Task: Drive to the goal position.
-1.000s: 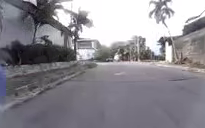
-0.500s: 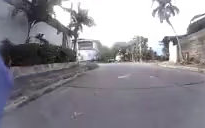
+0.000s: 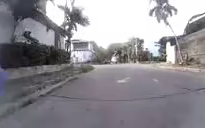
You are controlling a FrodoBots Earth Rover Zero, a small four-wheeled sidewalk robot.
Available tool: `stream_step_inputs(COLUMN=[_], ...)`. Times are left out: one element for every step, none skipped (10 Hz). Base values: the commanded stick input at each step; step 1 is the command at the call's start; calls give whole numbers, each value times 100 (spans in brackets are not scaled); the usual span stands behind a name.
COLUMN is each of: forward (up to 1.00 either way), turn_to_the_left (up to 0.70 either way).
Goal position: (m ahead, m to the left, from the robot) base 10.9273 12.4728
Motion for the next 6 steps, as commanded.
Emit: stream_step_inputs(forward=[100,100,100,100,100,100], turn_to_the_left=[9,7,5,2,2,0])
